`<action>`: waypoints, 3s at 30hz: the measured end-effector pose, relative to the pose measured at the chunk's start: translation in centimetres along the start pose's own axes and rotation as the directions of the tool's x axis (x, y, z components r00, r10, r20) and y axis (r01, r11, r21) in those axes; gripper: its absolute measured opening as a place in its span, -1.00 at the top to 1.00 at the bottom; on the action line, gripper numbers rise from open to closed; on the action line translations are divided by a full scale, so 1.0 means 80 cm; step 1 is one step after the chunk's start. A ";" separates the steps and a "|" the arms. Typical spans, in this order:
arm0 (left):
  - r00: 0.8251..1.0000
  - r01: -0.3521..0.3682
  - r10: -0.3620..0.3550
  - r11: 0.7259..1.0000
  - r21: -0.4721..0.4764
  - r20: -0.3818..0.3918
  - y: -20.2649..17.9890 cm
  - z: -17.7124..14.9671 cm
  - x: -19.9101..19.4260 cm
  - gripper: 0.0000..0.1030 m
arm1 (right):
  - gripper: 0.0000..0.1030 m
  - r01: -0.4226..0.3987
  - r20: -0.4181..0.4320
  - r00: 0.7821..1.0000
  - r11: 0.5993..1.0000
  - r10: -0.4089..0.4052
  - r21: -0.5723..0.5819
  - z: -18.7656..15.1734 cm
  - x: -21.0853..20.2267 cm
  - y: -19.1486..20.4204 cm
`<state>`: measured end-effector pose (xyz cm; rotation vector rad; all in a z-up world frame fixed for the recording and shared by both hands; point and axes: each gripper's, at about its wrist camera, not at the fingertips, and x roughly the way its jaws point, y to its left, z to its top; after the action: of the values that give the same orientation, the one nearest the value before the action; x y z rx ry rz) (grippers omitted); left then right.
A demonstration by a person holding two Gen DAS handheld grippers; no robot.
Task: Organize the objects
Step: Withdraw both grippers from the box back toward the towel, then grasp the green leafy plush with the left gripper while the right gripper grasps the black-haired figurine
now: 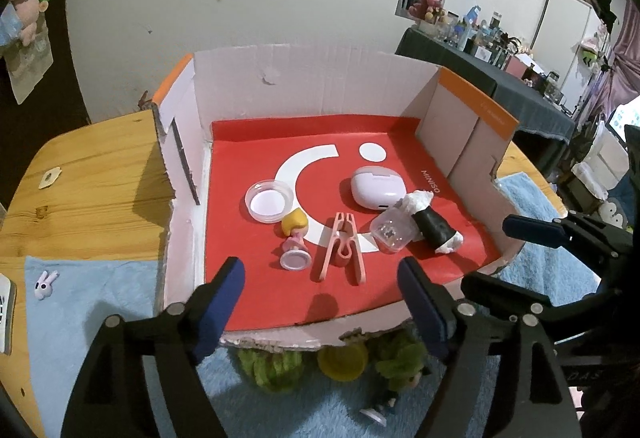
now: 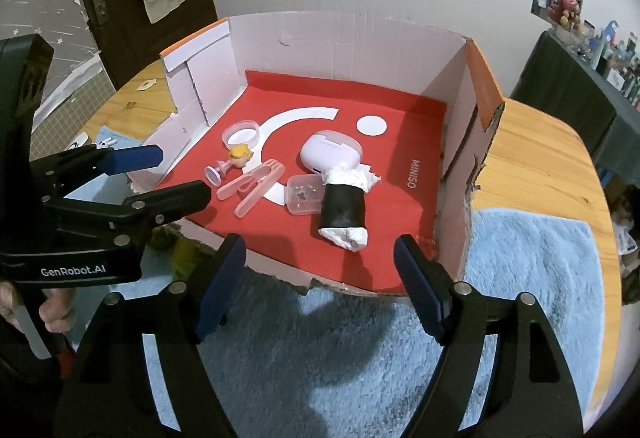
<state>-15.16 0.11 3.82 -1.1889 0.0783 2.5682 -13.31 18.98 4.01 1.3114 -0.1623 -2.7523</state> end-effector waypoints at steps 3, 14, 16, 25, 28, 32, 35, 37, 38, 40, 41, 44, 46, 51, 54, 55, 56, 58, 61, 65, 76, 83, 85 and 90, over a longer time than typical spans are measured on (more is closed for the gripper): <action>1.000 -0.011 0.011 1.000 0.006 0.007 -0.001 -0.002 -0.004 -0.74 | -0.61 0.002 0.005 1.000 1.000 -0.002 0.000 -0.002 -0.003 0.001; 1.000 -0.020 0.020 1.000 -0.004 0.008 0.002 -0.011 -0.012 -0.85 | -0.63 0.003 0.015 1.000 1.000 -0.003 0.005 -0.012 -0.013 0.003; 1.000 -0.021 0.021 1.000 -0.006 0.008 0.003 -0.013 -0.014 -0.89 | -0.63 0.002 0.015 1.000 1.000 -0.002 0.006 -0.013 -0.014 0.004; 1.000 -0.024 0.024 1.000 -0.009 0.019 0.004 -0.019 -0.024 -0.93 | -0.64 0.004 0.020 1.000 1.000 -0.004 0.005 -0.020 -0.022 0.009; 0.999 -0.026 0.026 1.000 -0.012 0.018 0.005 -0.022 -0.026 -0.94 | -0.65 0.005 0.021 1.000 1.000 -0.005 0.006 -0.023 -0.025 0.010; 0.999 -0.028 0.028 0.999 -0.018 0.017 0.007 -0.029 -0.030 -0.94 | -0.66 0.006 0.019 1.000 1.000 -0.006 0.004 -0.031 -0.029 0.015; 0.999 -0.029 0.030 0.999 -0.021 0.013 0.007 -0.035 -0.031 -0.95 | -0.76 0.005 0.020 1.000 1.000 -0.005 0.002 -0.036 -0.031 0.017; 0.999 -0.031 0.032 0.999 -0.020 0.010 0.007 -0.039 -0.031 -0.98 | -0.78 0.004 0.021 1.000 1.000 -0.004 0.003 -0.040 -0.032 0.018; 0.999 -0.032 0.032 0.999 -0.020 0.009 0.007 -0.040 -0.031 -0.99 | -0.78 0.002 0.021 1.000 1.000 -0.002 0.005 -0.042 -0.033 0.018; 0.999 -0.032 0.032 0.999 -0.018 0.006 0.007 -0.044 -0.031 -0.99 | -0.78 0.000 0.018 1.000 1.000 0.000 0.006 -0.046 -0.032 0.020; 0.999 -0.032 0.032 0.999 -0.018 0.005 0.007 -0.046 -0.032 -0.99 | -0.78 0.000 0.017 1.000 1.000 0.000 0.005 -0.048 -0.032 0.021; 0.999 -0.033 0.033 0.999 -0.016 0.001 0.005 -0.052 -0.032 -0.99 | -0.78 -0.004 0.013 1.000 1.000 0.004 0.005 -0.053 -0.031 0.023; 0.999 -0.034 0.034 0.999 -0.015 -0.002 0.004 -0.056 -0.032 -0.99 | -0.78 -0.005 0.011 1.000 1.000 0.005 0.005 -0.056 -0.031 0.024; 0.999 -0.037 0.037 0.999 -0.016 -0.012 0.003 -0.065 -0.030 -0.99 | -0.79 -0.006 0.007 1.000 1.000 0.006 0.008 -0.065 -0.031 0.025; 0.999 -0.038 0.037 0.999 -0.023 -0.023 0.003 -0.071 -0.027 -0.99 | -0.79 -0.007 0.001 1.000 1.000 0.007 0.009 -0.071 -0.030 0.026; 0.999 -0.038 0.037 0.999 -0.023 -0.025 0.003 -0.072 -0.026 -0.99 | -0.79 -0.008 -0.002 1.000 1.000 0.008 0.009 -0.074 -0.029 0.026; 0.999 -0.039 0.039 0.999 -0.022 -0.027 0.003 -0.074 -0.026 -0.99 | -0.79 -0.009 -0.003 1.000 1.000 0.009 0.009 -0.075 -0.028 0.027; 0.999 -0.041 0.040 0.999 -0.021 -0.027 0.002 -0.077 -0.026 -0.99 | -0.79 -0.009 -0.006 1.000 1.000 0.009 0.008 -0.078 -0.028 0.028; 0.999 -0.041 0.040 0.999 -0.022 -0.028 0.002 -0.080 -0.027 -0.99 | -0.79 -0.013 -0.006 1.000 1.000 0.013 0.006 -0.082 -0.028 0.031; 0.999 -0.044 0.044 0.999 -0.022 -0.031 0.003 -0.085 -0.028 -0.99 | -0.79 -0.019 -0.011 1.000 1.000 0.019 0.001 -0.087 -0.026 0.036; 0.998 -0.056 0.054 0.996 -0.066 -0.038 0.023 -0.093 -0.025 -0.99 | -0.79 -0.056 -0.039 0.998 0.997 0.054 -0.044 -0.093 -0.012 0.062; 0.996 -0.075 0.072 0.993 -0.087 -0.044 0.036 -0.091 -0.019 -0.91 | -0.79 -0.088 -0.056 0.995 0.993 0.083 -0.075 -0.087 0.004 0.082; 0.996 -0.077 0.073 0.993 -0.089 -0.047 0.038 -0.091 -0.016 -0.87 | -0.79 -0.095 -0.061 0.994 0.992 0.091 -0.080 -0.084 0.009 0.087; 0.997 -0.066 0.061 0.994 -0.087 -0.056 0.041 -0.088 -0.009 -0.67 | -0.78 -0.110 -0.070 0.992 0.989 0.104 -0.097 -0.077 0.021 0.098</action>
<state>-10.53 -4.44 -0.51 -1.3074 0.0139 2.6196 -9.32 10.67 -0.05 1.3237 -0.0859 -2.5898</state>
